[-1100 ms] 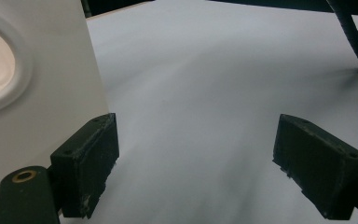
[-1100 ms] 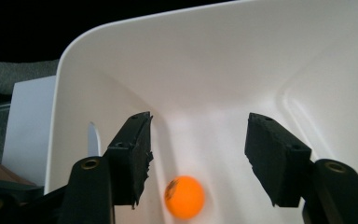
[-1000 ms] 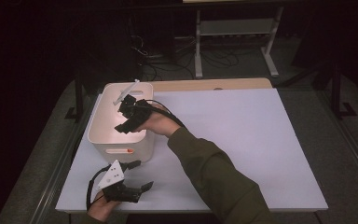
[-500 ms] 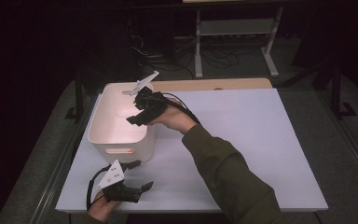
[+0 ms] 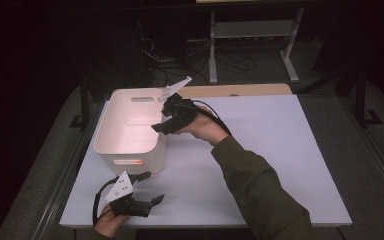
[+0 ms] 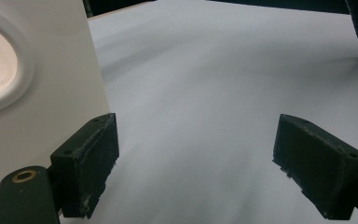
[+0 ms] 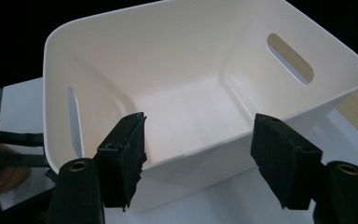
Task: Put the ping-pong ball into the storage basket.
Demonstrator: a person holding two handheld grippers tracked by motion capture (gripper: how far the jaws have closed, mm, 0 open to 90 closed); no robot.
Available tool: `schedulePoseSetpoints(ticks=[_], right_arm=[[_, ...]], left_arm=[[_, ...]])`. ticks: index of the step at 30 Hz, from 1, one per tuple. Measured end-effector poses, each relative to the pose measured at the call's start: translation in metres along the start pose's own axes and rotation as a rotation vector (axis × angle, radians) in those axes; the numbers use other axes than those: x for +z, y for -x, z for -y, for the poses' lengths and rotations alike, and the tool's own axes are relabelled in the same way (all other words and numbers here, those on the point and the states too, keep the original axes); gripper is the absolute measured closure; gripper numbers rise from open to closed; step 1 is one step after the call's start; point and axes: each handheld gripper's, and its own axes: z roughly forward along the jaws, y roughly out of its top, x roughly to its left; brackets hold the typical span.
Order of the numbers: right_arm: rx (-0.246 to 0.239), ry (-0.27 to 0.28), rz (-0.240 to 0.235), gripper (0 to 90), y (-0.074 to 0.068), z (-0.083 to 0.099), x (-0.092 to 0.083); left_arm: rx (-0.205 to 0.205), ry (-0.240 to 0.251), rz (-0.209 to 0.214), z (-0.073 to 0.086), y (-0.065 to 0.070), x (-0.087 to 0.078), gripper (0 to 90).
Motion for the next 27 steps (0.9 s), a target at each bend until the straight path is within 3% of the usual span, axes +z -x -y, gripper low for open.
schedulePoseSetpoints(ticks=[11, 27], right_arm=[[0.046, 0.021, 0.038, 26.0, 0.009, 0.036, -0.017], [0.108, 0.062, 0.117, 13.1, 0.008, 0.086, -0.034]], left_arm=[[-0.008, -0.008, 0.004, 0.000, 0.000, 0.001, 14.1], [-0.006, -0.012, 0.004, 0.000, 0.000, 0.001, 14.1]])
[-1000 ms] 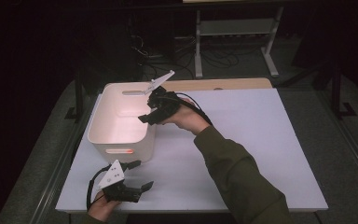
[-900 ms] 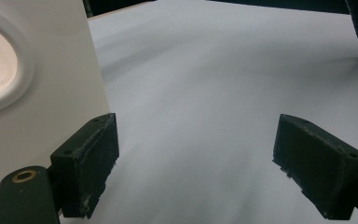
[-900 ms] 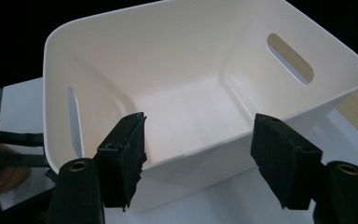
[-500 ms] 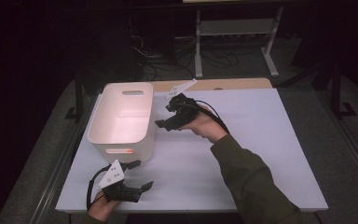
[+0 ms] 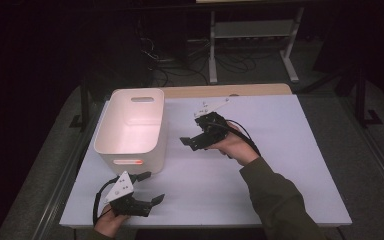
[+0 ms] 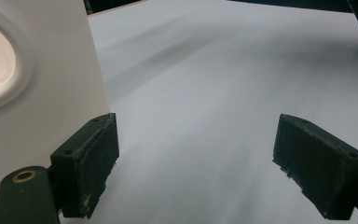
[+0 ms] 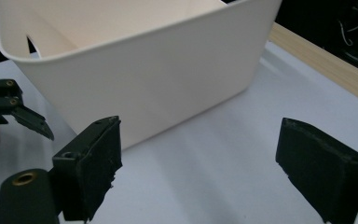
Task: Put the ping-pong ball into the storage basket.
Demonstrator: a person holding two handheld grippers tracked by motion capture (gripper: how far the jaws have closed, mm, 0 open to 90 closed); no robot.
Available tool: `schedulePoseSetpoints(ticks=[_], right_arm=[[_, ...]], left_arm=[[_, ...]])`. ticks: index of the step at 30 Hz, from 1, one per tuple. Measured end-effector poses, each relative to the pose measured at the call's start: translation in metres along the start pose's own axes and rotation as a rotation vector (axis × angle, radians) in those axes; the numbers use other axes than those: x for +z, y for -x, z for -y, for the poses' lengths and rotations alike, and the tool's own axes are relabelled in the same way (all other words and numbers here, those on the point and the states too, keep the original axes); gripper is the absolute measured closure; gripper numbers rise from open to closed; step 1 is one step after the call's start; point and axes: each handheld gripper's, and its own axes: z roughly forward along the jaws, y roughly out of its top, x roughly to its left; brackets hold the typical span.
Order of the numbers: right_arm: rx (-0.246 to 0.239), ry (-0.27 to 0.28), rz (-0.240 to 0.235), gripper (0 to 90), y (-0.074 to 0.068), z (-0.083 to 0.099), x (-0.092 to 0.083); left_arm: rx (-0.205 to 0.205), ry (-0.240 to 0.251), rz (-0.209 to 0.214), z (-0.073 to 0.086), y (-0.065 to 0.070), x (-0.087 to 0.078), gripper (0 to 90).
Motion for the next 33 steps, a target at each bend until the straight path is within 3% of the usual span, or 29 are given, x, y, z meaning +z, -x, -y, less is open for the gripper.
schedulePoseSetpoints(ticks=[18, 33], right_arm=[[0.061, -0.016, 0.103, 5.4, 0.009, 0.065, -0.018], [0.116, 0.003, 0.154, 2.2, 0.010, 0.108, -0.047]], left_arm=[[-0.002, 0.000, -0.002, 0.000, 0.000, 0.000, 14.1], [0.000, 0.001, -0.005, 0.000, 0.001, 0.000, 14.1]])
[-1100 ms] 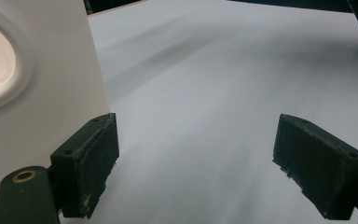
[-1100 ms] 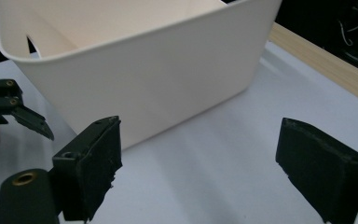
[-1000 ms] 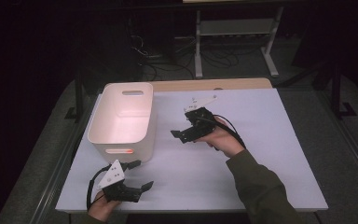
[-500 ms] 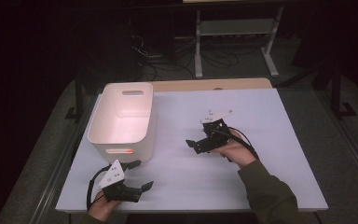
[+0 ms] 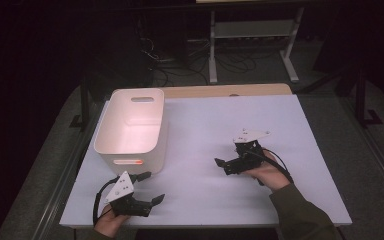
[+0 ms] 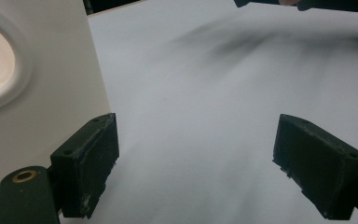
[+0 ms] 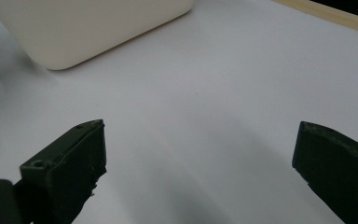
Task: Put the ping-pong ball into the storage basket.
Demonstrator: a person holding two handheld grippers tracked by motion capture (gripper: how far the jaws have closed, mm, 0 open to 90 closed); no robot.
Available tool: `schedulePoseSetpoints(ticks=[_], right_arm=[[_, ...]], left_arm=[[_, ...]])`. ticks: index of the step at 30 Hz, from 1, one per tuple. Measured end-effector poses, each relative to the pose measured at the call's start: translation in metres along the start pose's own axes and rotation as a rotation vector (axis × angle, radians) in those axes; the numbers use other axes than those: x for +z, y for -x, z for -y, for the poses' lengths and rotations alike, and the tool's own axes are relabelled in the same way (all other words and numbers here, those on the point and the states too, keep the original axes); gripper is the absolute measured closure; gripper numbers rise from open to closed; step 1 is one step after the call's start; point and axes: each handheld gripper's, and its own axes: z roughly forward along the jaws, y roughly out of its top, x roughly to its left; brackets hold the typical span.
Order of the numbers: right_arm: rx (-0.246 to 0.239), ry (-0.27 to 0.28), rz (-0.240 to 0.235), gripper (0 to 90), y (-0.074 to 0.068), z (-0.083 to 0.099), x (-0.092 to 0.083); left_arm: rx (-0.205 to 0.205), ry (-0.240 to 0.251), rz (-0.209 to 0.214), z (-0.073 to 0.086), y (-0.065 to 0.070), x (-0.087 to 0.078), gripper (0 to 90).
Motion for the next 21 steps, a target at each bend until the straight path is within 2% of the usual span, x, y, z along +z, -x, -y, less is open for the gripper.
schedulePoseSetpoints(ticks=[12, 21], right_arm=[[0.037, 0.052, 0.036, 1.2, 0.003, 0.026, -0.022], [0.068, 0.051, 0.059, 1.2, 0.008, 0.044, -0.035]], left_arm=[[0.002, 0.001, -0.001, 0.000, 0.000, 0.000, 14.1], [0.002, 0.001, -0.001, 0.000, 0.000, 0.000, 14.1]])
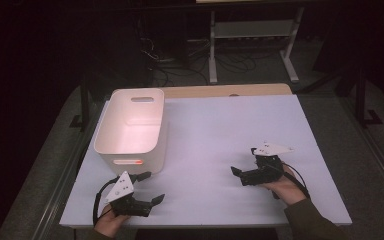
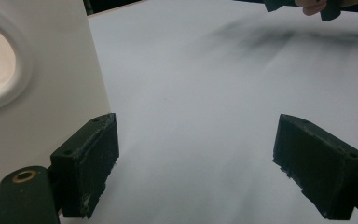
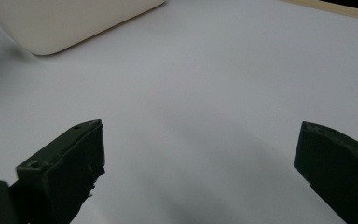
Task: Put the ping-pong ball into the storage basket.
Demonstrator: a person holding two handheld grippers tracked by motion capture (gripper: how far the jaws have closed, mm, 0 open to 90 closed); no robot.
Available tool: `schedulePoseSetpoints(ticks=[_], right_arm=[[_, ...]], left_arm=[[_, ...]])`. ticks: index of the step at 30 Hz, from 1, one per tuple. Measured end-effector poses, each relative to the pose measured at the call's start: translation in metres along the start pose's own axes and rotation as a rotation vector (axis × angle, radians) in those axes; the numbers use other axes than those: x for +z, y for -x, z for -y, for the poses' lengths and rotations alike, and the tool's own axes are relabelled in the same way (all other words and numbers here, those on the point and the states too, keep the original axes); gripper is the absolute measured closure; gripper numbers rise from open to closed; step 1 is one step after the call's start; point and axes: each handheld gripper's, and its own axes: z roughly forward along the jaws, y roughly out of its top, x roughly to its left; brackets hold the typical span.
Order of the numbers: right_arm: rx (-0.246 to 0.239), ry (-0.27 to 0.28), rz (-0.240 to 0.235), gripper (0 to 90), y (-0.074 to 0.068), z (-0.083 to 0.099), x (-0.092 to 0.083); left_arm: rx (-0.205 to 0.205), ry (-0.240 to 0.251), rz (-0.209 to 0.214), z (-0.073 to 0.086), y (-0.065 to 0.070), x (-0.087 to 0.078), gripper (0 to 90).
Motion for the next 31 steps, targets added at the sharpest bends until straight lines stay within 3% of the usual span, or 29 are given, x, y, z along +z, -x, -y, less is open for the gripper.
schedulePoseSetpoints(ticks=[22, 31], right_arm=[[0.032, 0.035, 0.067, 1.2, 0.012, 0.030, -0.031], [0.036, 0.006, 0.088, 1.2, 0.017, 0.039, -0.032]], left_arm=[[-0.007, -0.003, 0.001, 0.000, 0.000, 0.000, 14.1], [-0.012, -0.006, 0.006, 0.000, -0.001, 0.000, 14.1]])
